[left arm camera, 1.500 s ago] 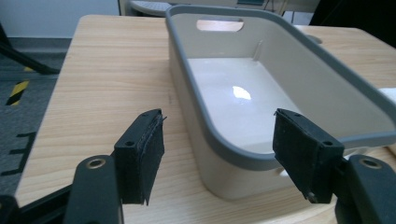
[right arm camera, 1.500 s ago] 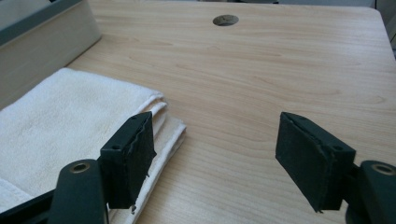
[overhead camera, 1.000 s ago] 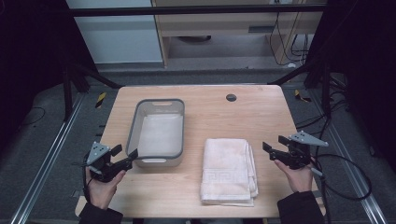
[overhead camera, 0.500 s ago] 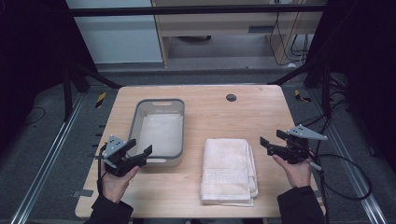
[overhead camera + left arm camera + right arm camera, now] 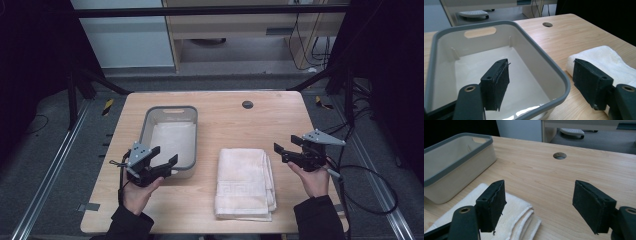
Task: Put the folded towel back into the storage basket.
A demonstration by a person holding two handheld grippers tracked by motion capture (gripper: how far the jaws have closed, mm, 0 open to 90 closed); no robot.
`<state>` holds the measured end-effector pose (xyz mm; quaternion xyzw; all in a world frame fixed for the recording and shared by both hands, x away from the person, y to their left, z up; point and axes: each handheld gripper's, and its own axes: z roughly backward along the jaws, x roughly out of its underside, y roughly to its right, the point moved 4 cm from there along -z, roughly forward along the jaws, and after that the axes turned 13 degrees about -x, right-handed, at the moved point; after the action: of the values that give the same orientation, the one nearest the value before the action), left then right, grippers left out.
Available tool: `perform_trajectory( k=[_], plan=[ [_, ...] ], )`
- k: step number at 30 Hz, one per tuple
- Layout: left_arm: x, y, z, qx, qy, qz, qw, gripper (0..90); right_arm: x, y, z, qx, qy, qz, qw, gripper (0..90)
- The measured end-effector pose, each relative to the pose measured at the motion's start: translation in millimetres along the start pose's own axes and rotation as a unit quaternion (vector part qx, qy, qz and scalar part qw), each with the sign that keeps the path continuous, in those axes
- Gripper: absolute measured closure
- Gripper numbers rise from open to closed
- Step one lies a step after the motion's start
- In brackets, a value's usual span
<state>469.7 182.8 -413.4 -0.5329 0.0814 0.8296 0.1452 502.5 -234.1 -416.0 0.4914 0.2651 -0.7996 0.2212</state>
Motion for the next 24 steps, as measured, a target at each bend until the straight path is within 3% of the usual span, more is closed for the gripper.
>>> perform_trajectory(
  k=[10,24],
  plan=[
    [-2.5,31.5,-10.3,0.022,-0.004,-0.022,0.9995,28.6,-1.8,-2.1,-8.5,-0.005,-0.006,0.008,0.9999,26.6],
    [8.4,68.3,-13.4,0.058,-0.018,-0.057,0.9966,29.7,1.0,-12.7,-23.7,-0.024,-0.028,0.012,0.9993,28.0]
  ],
)
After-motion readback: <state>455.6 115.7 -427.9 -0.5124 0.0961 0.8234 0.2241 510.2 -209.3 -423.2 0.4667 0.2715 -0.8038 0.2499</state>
